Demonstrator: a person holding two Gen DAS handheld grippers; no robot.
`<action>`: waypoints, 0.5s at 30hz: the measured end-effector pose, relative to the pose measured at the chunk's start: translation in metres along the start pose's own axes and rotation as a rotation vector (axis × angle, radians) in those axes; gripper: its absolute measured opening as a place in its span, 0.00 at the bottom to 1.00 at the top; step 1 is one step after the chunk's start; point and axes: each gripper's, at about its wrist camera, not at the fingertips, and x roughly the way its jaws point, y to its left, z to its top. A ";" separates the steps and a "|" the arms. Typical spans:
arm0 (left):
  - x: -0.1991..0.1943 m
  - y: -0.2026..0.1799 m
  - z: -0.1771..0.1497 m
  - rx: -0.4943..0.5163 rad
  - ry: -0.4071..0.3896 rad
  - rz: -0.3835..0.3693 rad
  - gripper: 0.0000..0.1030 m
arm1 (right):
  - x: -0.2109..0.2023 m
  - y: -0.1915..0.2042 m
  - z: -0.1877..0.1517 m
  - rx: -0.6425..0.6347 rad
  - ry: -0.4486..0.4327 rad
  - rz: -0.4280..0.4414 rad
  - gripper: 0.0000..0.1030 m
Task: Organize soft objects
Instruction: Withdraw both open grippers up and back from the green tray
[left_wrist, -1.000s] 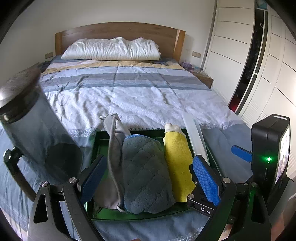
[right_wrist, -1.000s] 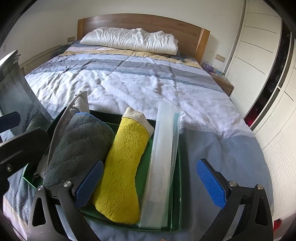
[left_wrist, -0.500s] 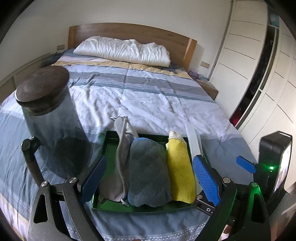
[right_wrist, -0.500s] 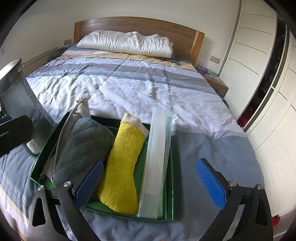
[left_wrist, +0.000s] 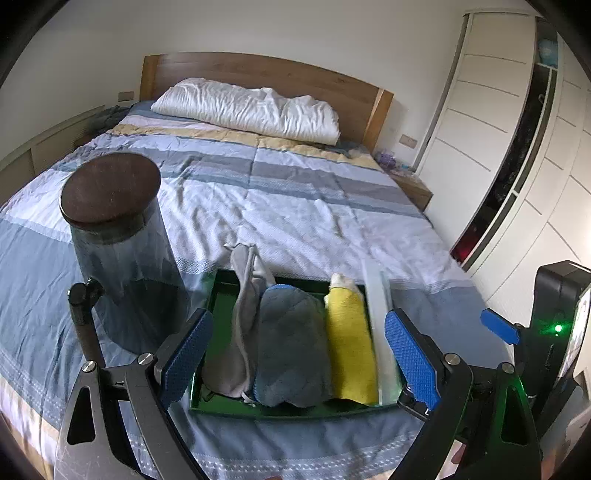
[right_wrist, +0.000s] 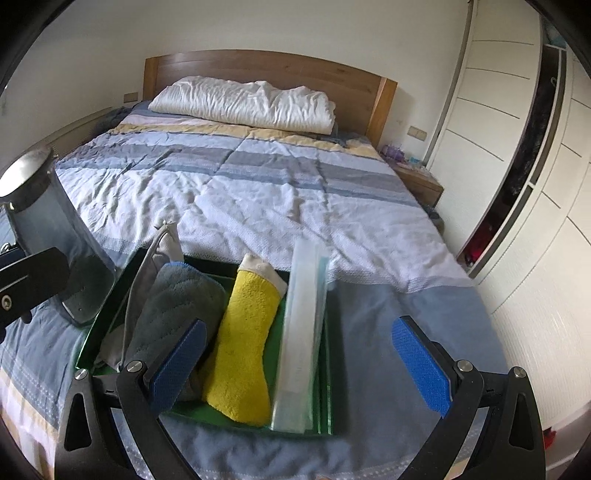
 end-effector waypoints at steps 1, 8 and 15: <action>-0.005 0.000 0.001 0.002 -0.005 -0.005 0.88 | -0.006 -0.002 0.001 0.005 -0.003 -0.006 1.00; -0.061 -0.003 0.008 0.016 -0.044 -0.062 0.88 | -0.067 -0.007 0.000 0.015 -0.049 -0.046 1.00; -0.132 0.006 0.013 0.033 -0.097 -0.110 0.88 | -0.148 0.001 -0.017 0.008 -0.096 -0.068 1.00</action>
